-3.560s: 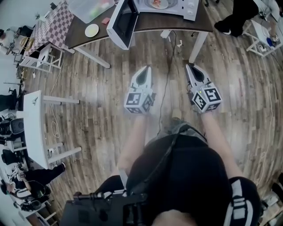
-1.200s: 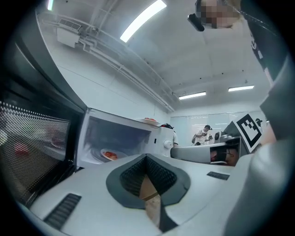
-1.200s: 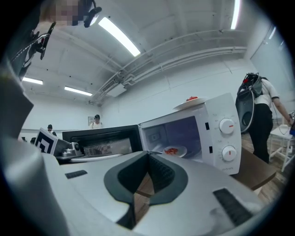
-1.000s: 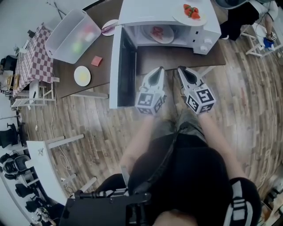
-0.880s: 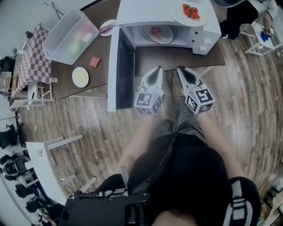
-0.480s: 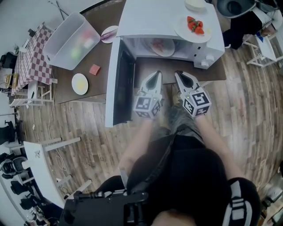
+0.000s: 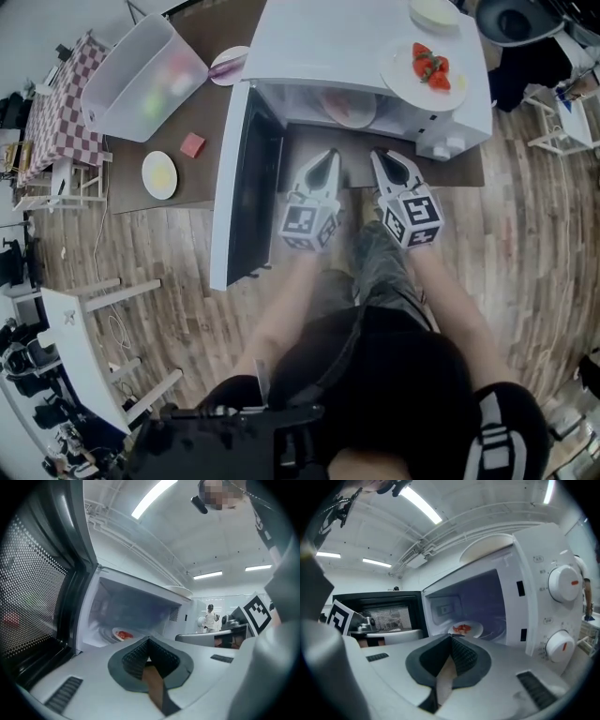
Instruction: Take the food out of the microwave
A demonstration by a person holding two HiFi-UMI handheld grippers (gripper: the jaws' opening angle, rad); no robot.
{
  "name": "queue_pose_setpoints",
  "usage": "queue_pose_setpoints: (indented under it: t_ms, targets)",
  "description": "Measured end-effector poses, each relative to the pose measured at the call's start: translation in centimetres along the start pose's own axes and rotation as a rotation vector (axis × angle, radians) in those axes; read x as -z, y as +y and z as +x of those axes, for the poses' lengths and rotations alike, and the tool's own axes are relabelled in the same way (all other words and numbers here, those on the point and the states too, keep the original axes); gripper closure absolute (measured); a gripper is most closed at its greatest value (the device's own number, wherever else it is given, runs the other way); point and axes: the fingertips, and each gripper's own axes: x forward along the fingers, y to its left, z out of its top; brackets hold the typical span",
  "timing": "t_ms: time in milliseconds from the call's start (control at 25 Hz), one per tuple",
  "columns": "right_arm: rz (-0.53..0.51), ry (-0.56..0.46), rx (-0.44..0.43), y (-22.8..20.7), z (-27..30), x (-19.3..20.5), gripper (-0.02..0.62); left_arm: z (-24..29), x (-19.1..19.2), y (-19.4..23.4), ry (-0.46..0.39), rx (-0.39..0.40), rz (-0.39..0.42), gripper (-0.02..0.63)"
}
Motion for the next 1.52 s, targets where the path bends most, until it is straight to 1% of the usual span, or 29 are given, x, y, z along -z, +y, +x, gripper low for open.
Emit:
queue_pose_setpoints:
  t_ms: [320,480,640,680,720,800,960,1000,1040,1160,1200,1240,1280,1400,1520]
  targets:
    - [0.047,0.000,0.022,-0.5,1.5,1.6,0.591,0.2,0.7,1.4,-0.028,-0.032,0.009,0.604]
    - [0.015,-0.008,0.034,-0.6,3.0,1.9,0.591,0.7,1.6,2.2,-0.045,-0.043,0.006,0.604]
    - [0.076,-0.012,0.043,-1.1,3.9,2.5,0.591,1.3,2.5,2.7,-0.050,-0.040,0.015,0.604]
    - [0.089,-0.014,0.037,-1.1,4.0,2.6,0.587,1.4,2.7,2.8,-0.051,-0.040,0.016,0.604]
    - [0.104,-0.016,0.025,-1.0,4.1,2.7,0.546,1.6,2.9,3.0,-0.054,-0.041,0.017,0.604]
    - [0.158,-0.022,-0.001,-0.8,4.4,2.8,0.541,1.9,3.0,3.3,-0.060,-0.046,0.020,0.604]
    - [0.333,-0.023,-0.023,-0.8,5.2,3.0,0.540,2.3,2.8,3.5,-0.058,-0.049,0.021,0.604]
    - [0.364,-0.023,-0.031,-0.8,5.4,3.0,0.526,2.4,2.8,3.5,-0.056,-0.047,0.023,0.604]
    - [0.387,-0.024,-0.039,-0.7,5.6,2.9,0.515,2.5,2.9,3.5,-0.054,-0.045,0.026,0.604]
    - [0.445,-0.016,-0.061,-0.7,6.3,2.9,0.515,2.9,3.0,3.6,-0.045,-0.044,0.032,0.604]
    - [0.479,-0.009,-0.070,-0.7,6.4,3.1,0.507,3.0,3.1,3.7,-0.044,-0.045,0.032,0.604]
    - [0.518,-0.002,-0.079,-0.7,6.5,3.3,0.477,3.0,3.2,3.7,-0.044,-0.046,0.033,0.604]
    - [0.556,0.002,-0.086,-0.8,6.6,3.4,0.474,3.0,3.3,3.7,-0.045,-0.045,0.035,0.604]
    - [0.655,-0.007,-0.092,-1.1,7.0,3.2,0.474,3.2,3.3,3.6,-0.045,-0.037,0.045,0.604]
    - [0.746,-0.026,-0.087,-1.6,7.4,2.9,0.474,3.2,3.4,3.5,-0.042,-0.034,0.038,0.604]
